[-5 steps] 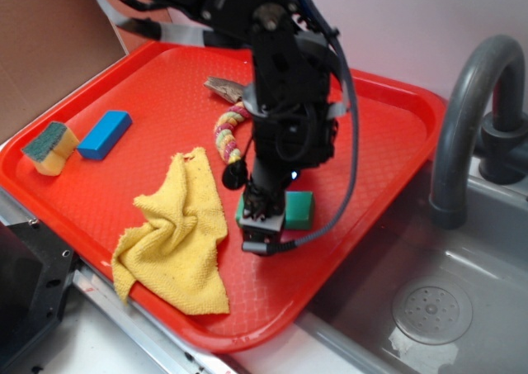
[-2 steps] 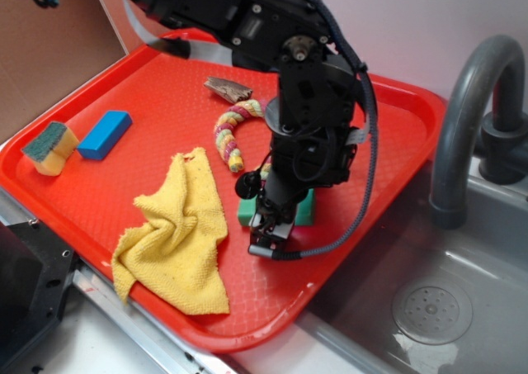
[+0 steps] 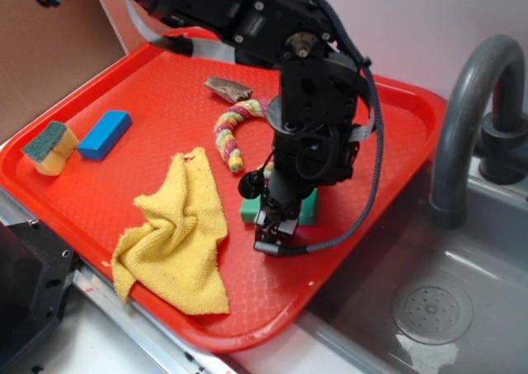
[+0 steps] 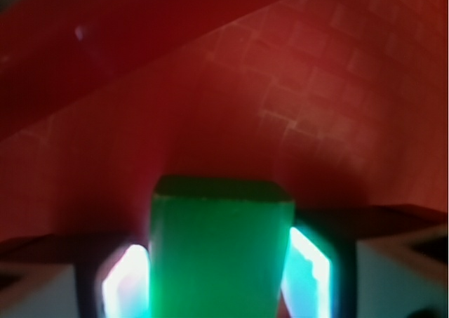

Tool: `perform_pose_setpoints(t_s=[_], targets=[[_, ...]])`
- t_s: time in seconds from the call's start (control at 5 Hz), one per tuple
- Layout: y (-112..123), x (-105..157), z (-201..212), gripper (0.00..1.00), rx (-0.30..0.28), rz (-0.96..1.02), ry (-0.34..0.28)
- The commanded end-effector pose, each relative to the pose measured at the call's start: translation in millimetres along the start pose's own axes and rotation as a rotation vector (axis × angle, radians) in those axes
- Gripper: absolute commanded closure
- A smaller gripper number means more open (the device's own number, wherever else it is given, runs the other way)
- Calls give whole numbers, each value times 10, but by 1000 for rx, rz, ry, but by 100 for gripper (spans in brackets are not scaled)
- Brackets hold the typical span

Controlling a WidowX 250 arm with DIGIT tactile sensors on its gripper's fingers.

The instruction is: Grab the green block.

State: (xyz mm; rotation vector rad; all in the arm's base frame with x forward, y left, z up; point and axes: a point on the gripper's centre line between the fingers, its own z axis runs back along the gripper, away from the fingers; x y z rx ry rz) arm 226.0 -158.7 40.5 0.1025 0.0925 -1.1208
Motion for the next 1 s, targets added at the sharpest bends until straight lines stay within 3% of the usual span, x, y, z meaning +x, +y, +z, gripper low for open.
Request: perform_pose_setpoints(t_s=[0.0,0.2,0.4,0.6,0.8], targets=[[491,-520,955,100,-32,489,-216],[488,-891,1427,100,30,634,-213],[399,-1311,1858,100,29,801,-282],[355,-1623,2111,100,-16,1006,-279],[377,-1647,2041,100,-31,1168,-257]])
